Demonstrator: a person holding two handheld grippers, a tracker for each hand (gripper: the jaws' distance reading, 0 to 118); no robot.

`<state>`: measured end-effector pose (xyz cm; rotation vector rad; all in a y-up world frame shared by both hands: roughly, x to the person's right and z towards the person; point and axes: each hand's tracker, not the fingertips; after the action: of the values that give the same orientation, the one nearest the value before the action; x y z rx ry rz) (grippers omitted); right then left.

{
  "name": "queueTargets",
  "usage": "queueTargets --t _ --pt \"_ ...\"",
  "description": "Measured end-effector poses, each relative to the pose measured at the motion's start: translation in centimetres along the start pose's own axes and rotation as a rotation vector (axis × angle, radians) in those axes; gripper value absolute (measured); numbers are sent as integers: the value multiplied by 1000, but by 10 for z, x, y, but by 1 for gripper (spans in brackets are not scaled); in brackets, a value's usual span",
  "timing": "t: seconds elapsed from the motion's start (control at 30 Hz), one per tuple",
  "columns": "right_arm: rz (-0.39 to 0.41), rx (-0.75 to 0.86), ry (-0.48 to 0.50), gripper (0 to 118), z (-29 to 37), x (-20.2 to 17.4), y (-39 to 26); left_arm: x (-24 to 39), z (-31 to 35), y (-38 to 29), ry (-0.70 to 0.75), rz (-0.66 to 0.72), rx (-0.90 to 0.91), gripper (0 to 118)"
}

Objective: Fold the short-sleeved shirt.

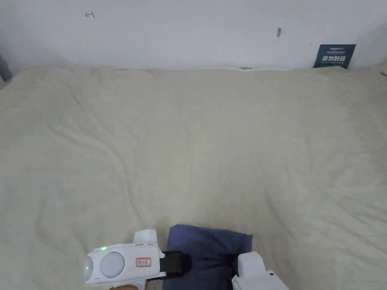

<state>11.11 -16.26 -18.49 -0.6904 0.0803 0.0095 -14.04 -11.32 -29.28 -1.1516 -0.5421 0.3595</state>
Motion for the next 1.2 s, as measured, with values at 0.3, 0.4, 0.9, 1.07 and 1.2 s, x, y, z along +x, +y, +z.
queueTargets --t 0.3,0.4,0.9,1.07,1.2 --pt "64 20 5 2 12 -6 23 -7 13 11 -53 40 15 20" --pt "66 84 3 2 26 -13 46 -24 34 28 -52 48 55 20" --pt "61 318 -35 2 54 -41 147 -214 191 135 428 43 154 20" --pt "92 378 -66 2 58 -45 172 -267 232 152 569 98 180 20" --pt "82 399 -73 2 61 -50 185 -291 242 159 606 146 162 25"
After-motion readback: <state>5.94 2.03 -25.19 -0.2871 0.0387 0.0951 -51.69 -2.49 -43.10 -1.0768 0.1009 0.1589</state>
